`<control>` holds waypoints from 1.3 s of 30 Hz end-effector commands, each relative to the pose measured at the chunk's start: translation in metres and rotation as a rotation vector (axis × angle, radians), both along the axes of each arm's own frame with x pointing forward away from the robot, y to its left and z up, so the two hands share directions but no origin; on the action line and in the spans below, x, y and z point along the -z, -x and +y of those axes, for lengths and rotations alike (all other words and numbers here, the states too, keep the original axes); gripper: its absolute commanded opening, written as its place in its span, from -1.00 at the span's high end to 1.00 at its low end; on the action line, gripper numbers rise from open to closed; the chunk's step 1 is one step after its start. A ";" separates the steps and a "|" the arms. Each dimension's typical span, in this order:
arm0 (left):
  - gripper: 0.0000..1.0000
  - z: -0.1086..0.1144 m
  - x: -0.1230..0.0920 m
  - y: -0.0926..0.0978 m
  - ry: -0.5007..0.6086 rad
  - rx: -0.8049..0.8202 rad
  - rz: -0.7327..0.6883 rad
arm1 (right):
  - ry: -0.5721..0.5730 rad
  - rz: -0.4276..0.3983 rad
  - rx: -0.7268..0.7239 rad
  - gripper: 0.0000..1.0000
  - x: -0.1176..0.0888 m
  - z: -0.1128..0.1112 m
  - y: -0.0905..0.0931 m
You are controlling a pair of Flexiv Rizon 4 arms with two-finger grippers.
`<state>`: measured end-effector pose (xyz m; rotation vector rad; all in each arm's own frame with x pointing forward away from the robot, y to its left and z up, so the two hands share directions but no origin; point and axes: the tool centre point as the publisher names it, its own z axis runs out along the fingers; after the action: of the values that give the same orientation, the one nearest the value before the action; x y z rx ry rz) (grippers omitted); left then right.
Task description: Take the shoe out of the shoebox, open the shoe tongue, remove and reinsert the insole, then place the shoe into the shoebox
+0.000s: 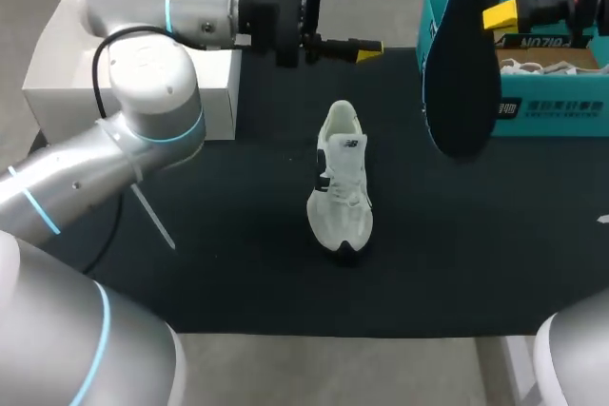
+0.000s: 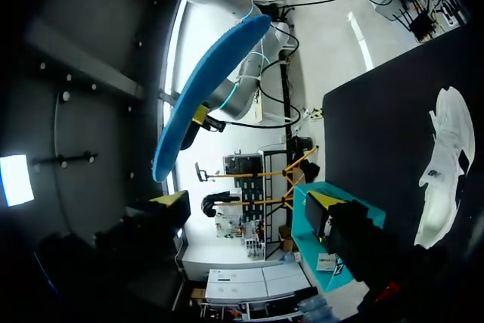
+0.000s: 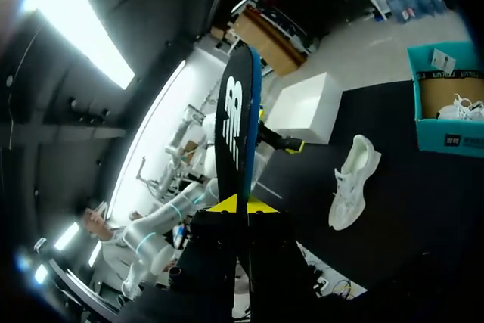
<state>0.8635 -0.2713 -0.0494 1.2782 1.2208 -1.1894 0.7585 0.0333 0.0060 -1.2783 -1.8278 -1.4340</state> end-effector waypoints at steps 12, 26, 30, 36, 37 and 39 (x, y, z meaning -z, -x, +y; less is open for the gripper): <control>-1.00 -0.015 -0.002 0.009 0.049 -0.007 0.008 | 0.059 0.035 0.030 1.00 -0.008 -0.004 -0.024; -1.00 -0.018 0.003 0.019 0.014 -0.020 0.013 | -0.095 0.171 0.118 1.00 0.008 -0.018 -0.055; -1.00 -0.022 0.009 0.025 0.002 -0.028 -0.006 | -0.131 0.306 0.097 1.00 0.026 -0.021 -0.072; -1.00 -0.029 0.017 0.029 0.006 -0.043 -0.012 | -0.038 0.405 0.045 1.00 0.038 -0.019 -0.093; -1.00 -0.029 0.016 0.030 0.009 -0.045 -0.014 | -0.033 0.417 0.044 1.00 0.040 -0.018 -0.096; -1.00 -0.028 0.016 0.031 0.018 -0.045 -0.022 | -0.031 0.444 0.041 1.00 0.043 -0.016 -0.101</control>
<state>0.8362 -0.2970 -0.0621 1.2587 1.2237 -1.1515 0.8348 0.0132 -0.0427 -1.5166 -1.4438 -1.1779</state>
